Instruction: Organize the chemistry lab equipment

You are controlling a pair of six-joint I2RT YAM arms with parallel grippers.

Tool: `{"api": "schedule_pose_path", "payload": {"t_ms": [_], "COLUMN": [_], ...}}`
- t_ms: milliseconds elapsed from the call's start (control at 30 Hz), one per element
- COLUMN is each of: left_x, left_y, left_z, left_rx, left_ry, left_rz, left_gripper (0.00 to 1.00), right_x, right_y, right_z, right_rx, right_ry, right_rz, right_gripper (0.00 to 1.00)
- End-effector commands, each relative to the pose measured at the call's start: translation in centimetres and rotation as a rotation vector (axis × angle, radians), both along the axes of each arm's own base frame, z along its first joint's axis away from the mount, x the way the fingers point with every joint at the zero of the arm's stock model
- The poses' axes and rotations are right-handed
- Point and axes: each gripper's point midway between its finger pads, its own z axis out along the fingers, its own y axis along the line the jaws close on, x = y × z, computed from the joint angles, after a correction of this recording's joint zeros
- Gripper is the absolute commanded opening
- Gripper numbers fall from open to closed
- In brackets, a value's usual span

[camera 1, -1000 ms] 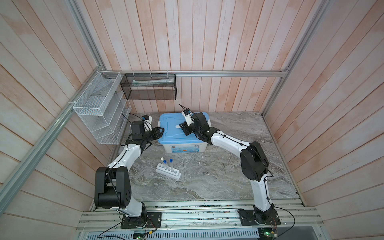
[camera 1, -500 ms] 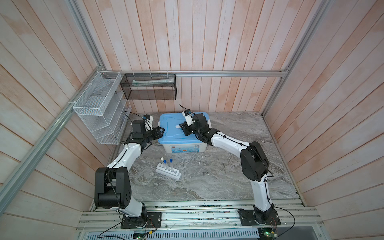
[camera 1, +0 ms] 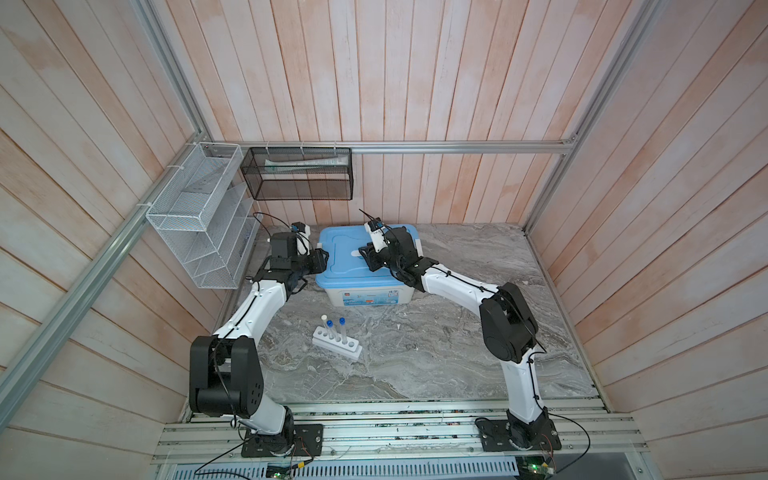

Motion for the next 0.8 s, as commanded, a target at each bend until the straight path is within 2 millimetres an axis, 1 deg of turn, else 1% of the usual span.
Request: {"api": "schedule_pose_path", "payload": {"t_ms": [0, 100, 200, 333, 400, 467, 500, 633, 767], "left_x": [-0.1, -0.1, -0.2, -0.5, -0.7, -0.8, -0.9, -0.8, -0.4], "left_y": [-2.3, -2.2, -1.7, 0.1, 1.4, 1.8, 1.7, 1.2, 1.5], "left_z": [3.1, 3.8, 4.9, 6.2, 6.5, 6.1, 5.8, 4.5, 3.1], "left_rx": [-0.009, -0.002, 0.005, -0.022, -0.056, -0.076, -0.079, -0.093, -0.065], "left_ry": [-0.084, -0.105, -0.134, -0.169, -0.18, -0.17, -0.16, -0.127, -0.099], "left_rz": [-0.085, -0.081, -0.067, -0.031, -0.008, -0.01, -0.016, -0.036, -0.02], "left_gripper": [0.5, 0.5, 0.52, 0.57, 0.65, 0.67, 0.68, 0.68, 0.68], "right_x": [-4.7, -4.7, -4.7, -4.6, -4.5, -4.3, -4.3, -4.1, -4.1], "right_y": [-2.4, -2.4, -2.5, -2.7, -2.8, -2.9, -2.8, -2.6, -2.7], "right_z": [-15.5, -15.4, -15.3, -14.9, -14.7, -14.7, -14.7, -14.7, -14.6], "right_rx": [-0.263, -0.265, -0.268, -0.269, -0.265, -0.264, -0.265, -0.262, -0.265], "right_ry": [0.375, 0.375, 0.372, 0.368, 0.367, 0.37, 0.37, 0.375, 0.373], "right_rz": [0.018, 0.019, 0.019, 0.014, 0.012, 0.011, 0.01, 0.014, 0.011], "right_gripper": [0.36, 0.36, 0.36, 0.36, 0.36, 0.36, 0.36, 0.36, 0.36]}}
